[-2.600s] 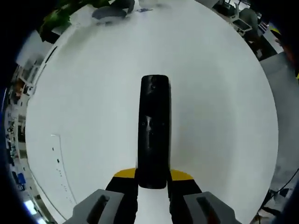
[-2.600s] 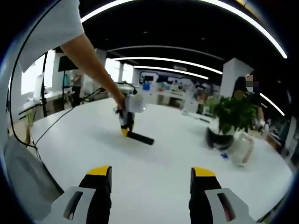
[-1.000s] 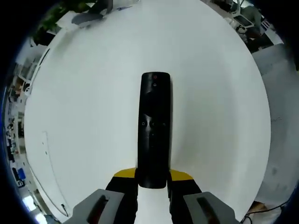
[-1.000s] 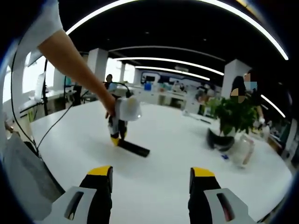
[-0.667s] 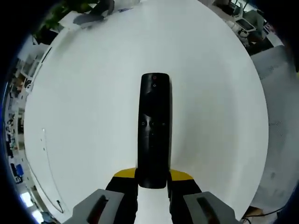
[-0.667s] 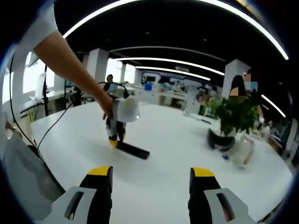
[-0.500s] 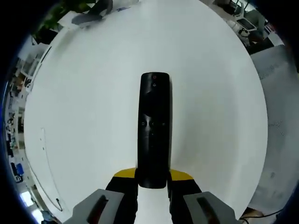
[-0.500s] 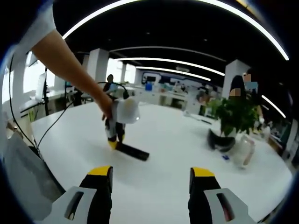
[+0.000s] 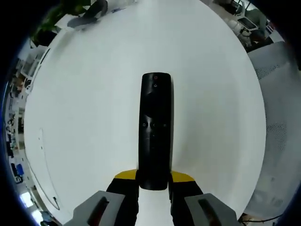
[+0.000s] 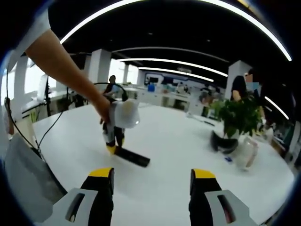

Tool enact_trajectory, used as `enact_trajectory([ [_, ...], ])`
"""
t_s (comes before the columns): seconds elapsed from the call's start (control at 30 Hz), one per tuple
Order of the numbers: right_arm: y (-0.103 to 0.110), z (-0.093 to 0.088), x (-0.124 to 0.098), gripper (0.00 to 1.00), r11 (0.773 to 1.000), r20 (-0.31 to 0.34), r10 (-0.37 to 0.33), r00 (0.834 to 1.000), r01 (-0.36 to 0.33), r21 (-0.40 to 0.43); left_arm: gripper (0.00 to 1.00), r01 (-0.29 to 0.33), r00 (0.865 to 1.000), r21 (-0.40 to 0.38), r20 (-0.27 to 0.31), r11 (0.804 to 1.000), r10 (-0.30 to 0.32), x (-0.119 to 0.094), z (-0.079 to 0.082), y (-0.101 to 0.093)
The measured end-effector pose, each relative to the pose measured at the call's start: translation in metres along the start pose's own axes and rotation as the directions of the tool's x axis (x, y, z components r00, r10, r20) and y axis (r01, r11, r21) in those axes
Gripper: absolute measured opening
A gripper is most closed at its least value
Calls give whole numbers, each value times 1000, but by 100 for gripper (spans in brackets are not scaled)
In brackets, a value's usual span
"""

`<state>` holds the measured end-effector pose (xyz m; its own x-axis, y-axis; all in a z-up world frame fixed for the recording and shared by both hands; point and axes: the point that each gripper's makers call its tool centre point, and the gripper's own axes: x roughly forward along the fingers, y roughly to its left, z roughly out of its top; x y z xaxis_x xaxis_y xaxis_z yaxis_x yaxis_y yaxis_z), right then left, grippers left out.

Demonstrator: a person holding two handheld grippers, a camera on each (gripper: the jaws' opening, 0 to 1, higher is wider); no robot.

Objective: Press the specified remote control buttons in sequence, fully releasing each button before pressing the next.

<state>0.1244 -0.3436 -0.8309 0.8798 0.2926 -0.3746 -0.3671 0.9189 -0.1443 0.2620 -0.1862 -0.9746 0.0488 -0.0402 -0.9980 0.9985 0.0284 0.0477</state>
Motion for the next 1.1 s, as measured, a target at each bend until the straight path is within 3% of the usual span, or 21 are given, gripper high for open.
enact_trajectory([
  [0.73, -2, 5, -4, 63, 1000, 33, -2, 999, 1, 24, 23, 8, 998, -54, 63, 998, -5, -2, 3, -44],
  [1.1, 5, 6, -5, 60, 996, 39, 47, 998, -50, 78, 23, 10, 994, -101, 109, 995, 1, -4, 3, -66],
])
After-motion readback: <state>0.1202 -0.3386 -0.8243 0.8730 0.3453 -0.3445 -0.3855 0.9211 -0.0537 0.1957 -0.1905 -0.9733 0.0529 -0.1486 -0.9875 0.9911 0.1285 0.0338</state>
